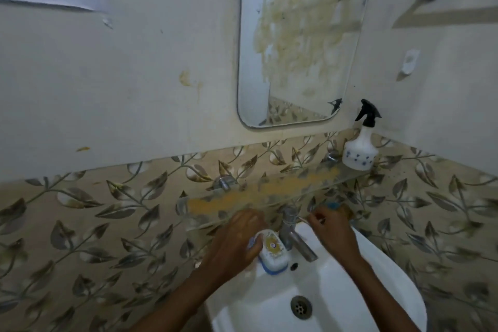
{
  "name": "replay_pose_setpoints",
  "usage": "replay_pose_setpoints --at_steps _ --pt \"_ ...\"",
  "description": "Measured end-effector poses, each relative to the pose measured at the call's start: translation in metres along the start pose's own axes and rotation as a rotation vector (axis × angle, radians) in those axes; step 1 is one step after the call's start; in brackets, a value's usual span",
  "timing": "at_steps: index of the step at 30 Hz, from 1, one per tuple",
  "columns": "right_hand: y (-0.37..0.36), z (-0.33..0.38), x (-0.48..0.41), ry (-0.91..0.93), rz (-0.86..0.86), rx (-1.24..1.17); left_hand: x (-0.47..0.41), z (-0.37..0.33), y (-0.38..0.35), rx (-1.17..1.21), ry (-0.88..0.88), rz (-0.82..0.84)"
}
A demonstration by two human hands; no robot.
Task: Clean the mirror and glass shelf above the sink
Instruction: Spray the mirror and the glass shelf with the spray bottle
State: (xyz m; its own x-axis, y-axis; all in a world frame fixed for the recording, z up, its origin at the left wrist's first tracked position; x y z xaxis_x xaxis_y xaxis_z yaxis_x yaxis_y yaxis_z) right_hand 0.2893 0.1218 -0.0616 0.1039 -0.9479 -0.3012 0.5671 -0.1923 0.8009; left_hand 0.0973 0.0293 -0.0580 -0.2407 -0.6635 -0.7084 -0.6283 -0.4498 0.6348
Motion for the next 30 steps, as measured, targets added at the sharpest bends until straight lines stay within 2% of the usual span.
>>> replay_pose_setpoints --at_steps 8,13,18,24,30 --pt "0.069 -0.015 -0.077 0.007 -0.172 -0.085 -0.078 0.003 0.049 -0.041 -0.029 -0.145" --pt "0.119 -0.052 -0.131 -0.137 -0.414 -0.212 -0.114 0.017 0.07 -0.075 0.002 -0.212" --pt "0.136 -0.099 -0.194 -0.28 -0.44 -0.307 -0.152 0.025 0.087 -0.096 0.047 -0.256" --pt "0.132 -0.109 -0.252 -0.252 -0.369 -0.406 -0.181 0.03 0.106 -0.052 0.079 -0.309" --pt "0.116 -0.111 -0.28 -0.298 -0.35 -0.62 -0.186 0.027 0.12 -0.044 0.037 -0.324"
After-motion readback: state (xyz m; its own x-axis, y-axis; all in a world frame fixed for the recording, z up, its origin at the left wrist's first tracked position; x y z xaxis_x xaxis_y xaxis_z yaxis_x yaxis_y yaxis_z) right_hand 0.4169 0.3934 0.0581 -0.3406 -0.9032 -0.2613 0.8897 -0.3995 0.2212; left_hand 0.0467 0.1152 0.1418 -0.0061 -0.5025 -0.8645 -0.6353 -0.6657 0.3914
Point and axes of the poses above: each hand's wrist, its own x-axis away from the middle knuckle, its own y-axis out of the back of the hand, z = x × y, the point moved 8 cm from there along -x, towards the middle knuckle, and after that the axes turned 6 degrees about x, right-handed, at the moved point
